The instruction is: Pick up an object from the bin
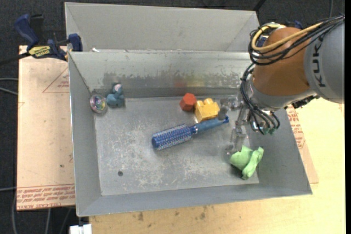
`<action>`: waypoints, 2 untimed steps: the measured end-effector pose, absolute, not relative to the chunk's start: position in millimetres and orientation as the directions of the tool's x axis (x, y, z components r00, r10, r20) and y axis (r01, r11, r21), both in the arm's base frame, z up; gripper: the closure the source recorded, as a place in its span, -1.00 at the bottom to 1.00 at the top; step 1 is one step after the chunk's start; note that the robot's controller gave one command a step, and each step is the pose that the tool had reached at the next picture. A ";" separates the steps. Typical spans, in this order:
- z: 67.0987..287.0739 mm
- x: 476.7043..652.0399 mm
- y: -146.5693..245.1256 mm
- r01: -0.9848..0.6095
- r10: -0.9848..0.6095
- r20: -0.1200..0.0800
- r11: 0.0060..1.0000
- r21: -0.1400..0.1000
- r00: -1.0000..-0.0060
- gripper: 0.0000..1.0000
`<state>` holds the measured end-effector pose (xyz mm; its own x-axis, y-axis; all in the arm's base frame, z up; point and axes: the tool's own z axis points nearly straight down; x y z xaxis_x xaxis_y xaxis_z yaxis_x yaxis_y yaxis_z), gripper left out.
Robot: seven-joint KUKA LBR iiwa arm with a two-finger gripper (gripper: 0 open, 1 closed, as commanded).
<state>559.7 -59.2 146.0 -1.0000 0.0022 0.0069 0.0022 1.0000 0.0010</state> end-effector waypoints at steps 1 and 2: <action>73.0 655.1 32.9 -0.220 -0.220 -0.016 0.975 0.001 -0.975 -1.00; 74.7 654.3 30.2 -0.217 -0.217 -0.013 0.976 0.000 -0.976 1.00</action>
Offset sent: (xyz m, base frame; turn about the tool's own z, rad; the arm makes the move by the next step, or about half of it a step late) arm 0.0910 0.0878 -0.0760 -0.2223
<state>654.3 30.2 74.7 -0.9762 -0.2166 -0.0128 -0.2166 0.9763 0.0005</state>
